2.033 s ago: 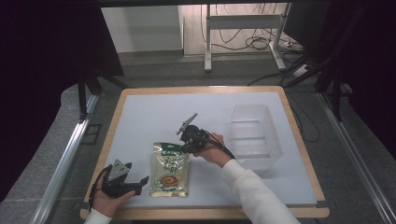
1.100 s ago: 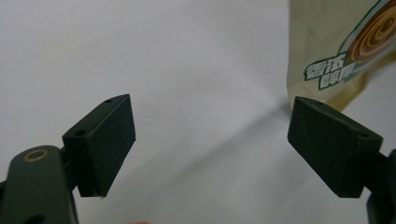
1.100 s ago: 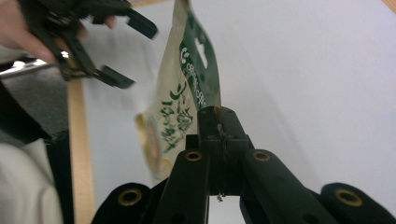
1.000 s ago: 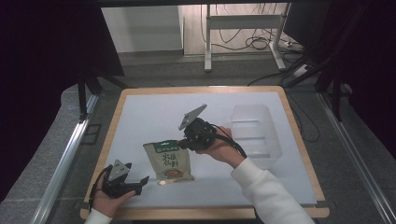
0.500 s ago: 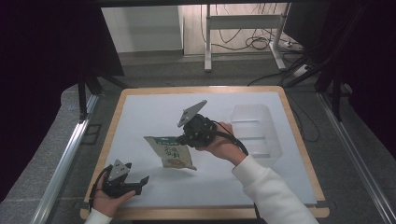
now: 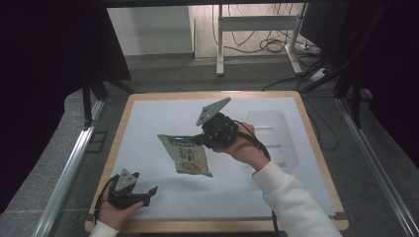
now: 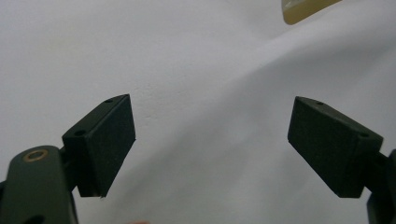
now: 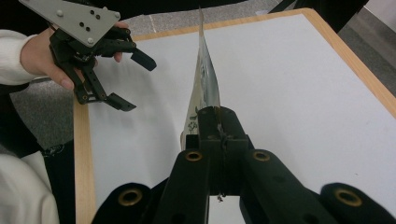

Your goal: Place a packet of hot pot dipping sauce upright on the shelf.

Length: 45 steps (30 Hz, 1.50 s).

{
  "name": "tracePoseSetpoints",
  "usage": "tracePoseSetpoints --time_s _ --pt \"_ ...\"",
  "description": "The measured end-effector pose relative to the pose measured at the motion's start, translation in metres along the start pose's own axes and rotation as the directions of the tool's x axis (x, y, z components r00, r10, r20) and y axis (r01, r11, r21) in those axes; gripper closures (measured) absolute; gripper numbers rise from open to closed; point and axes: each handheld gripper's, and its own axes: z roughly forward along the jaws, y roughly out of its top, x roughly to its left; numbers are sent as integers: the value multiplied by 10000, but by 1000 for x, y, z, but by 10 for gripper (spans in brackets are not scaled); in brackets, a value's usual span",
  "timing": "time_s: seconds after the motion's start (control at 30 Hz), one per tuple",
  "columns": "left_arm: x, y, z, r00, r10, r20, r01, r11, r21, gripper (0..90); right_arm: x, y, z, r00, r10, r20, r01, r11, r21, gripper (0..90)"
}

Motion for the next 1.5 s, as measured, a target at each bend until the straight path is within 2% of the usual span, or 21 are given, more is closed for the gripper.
tracePoseSetpoints --time_s 0.27,0.5,0.83,1.5 --pt "0 0 0 10000 13 -16 -13 10000 22 150 -7 -5 -10 9998 53 210 -51 10000 -66 897" --pt "0 0 0 10000 4 -29 -4 10000 15 150 -21 -13 -21 9978 420 511 -414 9991 -131 897" --pt "0 0 1 10000 -7 -25 7 10000 24 150 -31 -22 -30 9953 616 752 -622 9980 56 897" --pt "-1 -1 3 10000 60 -30 -60 9999 146 150 -38 -29 -55 9902 655 1231 -668 9977 70 897"
